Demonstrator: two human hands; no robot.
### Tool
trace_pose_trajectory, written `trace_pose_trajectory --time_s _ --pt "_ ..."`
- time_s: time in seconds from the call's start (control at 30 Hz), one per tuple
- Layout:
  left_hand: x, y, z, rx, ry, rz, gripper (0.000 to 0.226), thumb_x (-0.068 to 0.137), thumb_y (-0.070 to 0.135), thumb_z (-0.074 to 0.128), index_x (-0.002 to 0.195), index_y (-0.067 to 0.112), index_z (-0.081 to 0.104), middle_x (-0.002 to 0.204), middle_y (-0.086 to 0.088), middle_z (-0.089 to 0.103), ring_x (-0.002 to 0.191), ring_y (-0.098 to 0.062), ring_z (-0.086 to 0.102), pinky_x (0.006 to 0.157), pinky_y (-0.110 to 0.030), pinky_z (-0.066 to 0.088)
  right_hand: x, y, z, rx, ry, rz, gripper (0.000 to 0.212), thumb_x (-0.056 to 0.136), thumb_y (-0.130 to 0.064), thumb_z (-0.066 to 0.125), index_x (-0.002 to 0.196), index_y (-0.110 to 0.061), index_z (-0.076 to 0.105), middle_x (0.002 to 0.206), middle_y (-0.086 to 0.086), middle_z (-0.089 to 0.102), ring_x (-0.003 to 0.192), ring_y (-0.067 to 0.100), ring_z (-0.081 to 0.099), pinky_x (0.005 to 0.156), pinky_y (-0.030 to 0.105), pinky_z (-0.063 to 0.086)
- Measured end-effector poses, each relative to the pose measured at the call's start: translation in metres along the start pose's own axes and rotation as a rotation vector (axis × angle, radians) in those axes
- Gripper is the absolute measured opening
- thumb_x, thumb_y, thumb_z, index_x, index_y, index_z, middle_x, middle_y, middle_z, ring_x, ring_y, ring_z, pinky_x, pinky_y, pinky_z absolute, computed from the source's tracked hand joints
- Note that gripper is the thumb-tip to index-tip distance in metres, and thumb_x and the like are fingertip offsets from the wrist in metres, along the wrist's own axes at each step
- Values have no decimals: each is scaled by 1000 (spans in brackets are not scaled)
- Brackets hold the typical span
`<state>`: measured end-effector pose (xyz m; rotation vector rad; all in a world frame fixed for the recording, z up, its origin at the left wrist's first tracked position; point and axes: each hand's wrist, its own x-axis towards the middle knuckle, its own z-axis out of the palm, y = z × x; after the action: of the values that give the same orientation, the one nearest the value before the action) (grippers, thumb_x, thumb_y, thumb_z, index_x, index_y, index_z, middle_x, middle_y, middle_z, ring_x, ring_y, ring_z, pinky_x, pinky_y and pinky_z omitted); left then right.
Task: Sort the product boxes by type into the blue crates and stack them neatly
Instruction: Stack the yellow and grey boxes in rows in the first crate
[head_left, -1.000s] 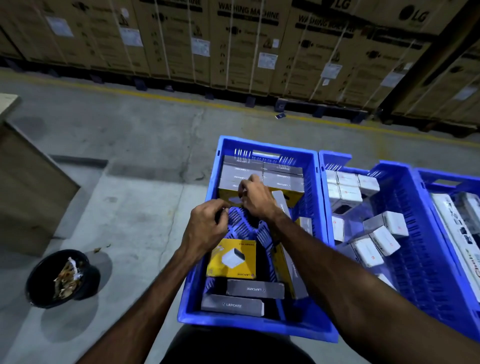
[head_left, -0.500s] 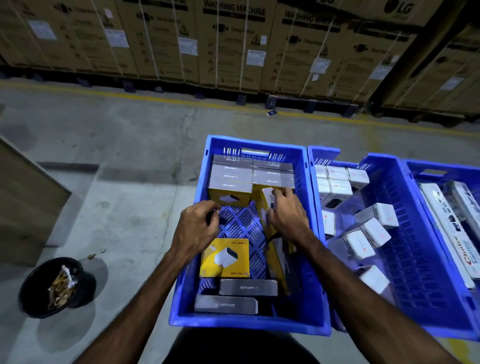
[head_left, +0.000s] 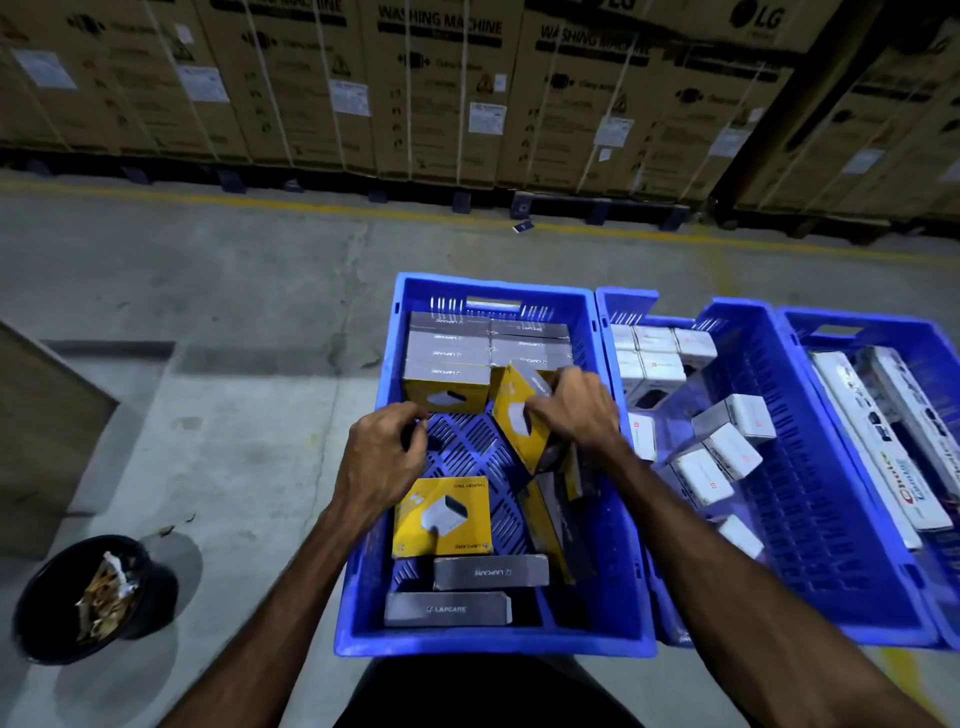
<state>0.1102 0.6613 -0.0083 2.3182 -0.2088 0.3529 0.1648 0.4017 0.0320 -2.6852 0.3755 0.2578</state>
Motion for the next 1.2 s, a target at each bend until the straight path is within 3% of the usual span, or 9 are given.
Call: trace_pose_trajectory --time_s 0.17,0.27,0.37,0.5,0.7,1.0,1.2 --pt "0 3 -2 1 -10 12 16 90 20 62 95 14 75 89 -3 77 77 -26 71 70 -39 58 20 7 -45 129 -51 25 28 74 -37 74 80 -10 72 72 2 69 74 24 67 58 30 43" --pt "0 3 -2 8 -19 9 16 89 21 62 95 14 76 88 -3 77 77 -26 71 70 -38 58 32 6 -61 99 -89 -41 24 81 -31 79 96 -13 74 94 6 73 91 27 70 70 34 50" --pt "0 3 -1 8 -23 3 16 88 21 62 94 14 76 88 -2 78 77 -26 72 70 -38 58 36 0 -64 70 -85 -135 36 85 -27 79 119 -15 70 111 6 72 106 29 68 89 42 56" --pt "1 3 -1 13 -33 -1 16 88 22 63 94 15 77 88 -2 78 77 -25 72 70 -37 57 37 -11 -64 -141 -17 -242 49 83 -34 80 128 -27 65 123 3 72 116 29 66 96 42 52" --pt "1 2 -1 9 -24 -11 14 89 21 63 93 16 76 88 -1 78 75 -24 71 70 -37 57 38 -5 -56 -361 14 -275 51 79 -42 83 121 -27 59 116 3 73 111 30 67 91 42 44" --pt "1 1 0 34 -33 -3 11 90 12 70 97 15 77 92 -1 79 77 -21 72 72 -34 58 44 2 -51 -424 82 -330 54 84 -43 80 130 -28 58 122 2 72 113 29 67 94 42 43" --pt "1 3 0 44 -39 3 12 90 15 67 97 14 76 91 -2 78 77 -23 71 72 -35 57 46 3 -38 -469 121 -391 43 81 -42 83 117 -27 64 114 3 74 105 28 68 93 43 43"
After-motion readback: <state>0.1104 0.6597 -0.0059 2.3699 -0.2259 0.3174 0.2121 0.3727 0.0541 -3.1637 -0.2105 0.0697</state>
